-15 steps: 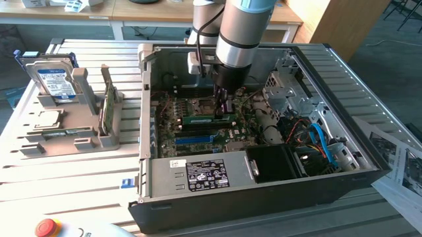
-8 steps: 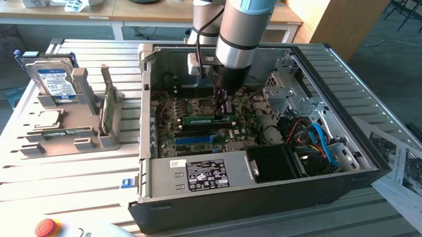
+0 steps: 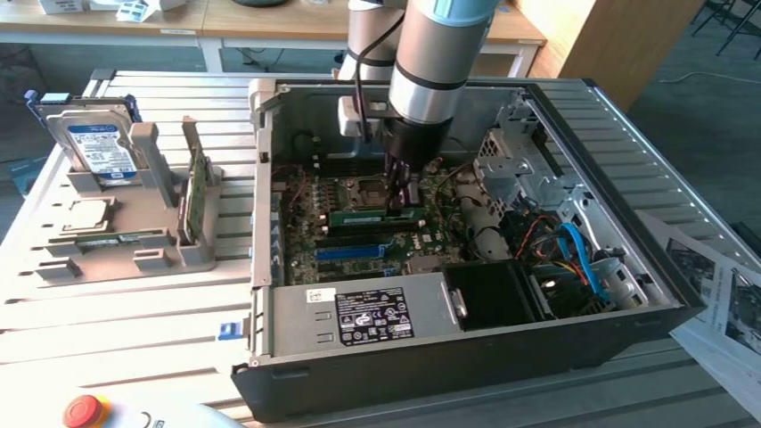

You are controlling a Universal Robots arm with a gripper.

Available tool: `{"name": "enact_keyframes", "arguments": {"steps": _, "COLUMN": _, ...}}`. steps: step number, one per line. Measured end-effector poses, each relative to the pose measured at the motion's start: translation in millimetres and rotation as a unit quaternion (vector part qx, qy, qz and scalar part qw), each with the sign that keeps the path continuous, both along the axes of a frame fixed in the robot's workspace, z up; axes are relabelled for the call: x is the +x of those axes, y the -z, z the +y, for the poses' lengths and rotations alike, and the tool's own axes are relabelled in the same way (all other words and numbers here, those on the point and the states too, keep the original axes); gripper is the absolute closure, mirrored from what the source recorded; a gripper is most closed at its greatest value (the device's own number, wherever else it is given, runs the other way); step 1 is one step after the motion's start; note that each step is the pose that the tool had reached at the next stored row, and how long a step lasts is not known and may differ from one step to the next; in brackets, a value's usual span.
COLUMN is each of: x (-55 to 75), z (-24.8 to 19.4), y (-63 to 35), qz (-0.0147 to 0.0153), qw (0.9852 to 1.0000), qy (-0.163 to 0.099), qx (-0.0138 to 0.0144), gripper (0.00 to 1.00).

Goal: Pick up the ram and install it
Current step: 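Insert the ram into the slot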

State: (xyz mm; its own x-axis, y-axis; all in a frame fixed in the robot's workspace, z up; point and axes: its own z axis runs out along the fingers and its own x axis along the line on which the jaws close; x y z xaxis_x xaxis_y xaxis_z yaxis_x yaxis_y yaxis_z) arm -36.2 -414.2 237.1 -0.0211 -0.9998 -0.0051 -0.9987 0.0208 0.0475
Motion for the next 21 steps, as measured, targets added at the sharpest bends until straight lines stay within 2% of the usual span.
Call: {"name": "enact_keyframes", "arguments": {"steps": 21, "x": 0.0, "z": 0.0, "y": 3.8, "qz": -0.0002, "qw": 1.0, "qy": -0.002, "qx": 0.0005, "gripper": 0.88}}
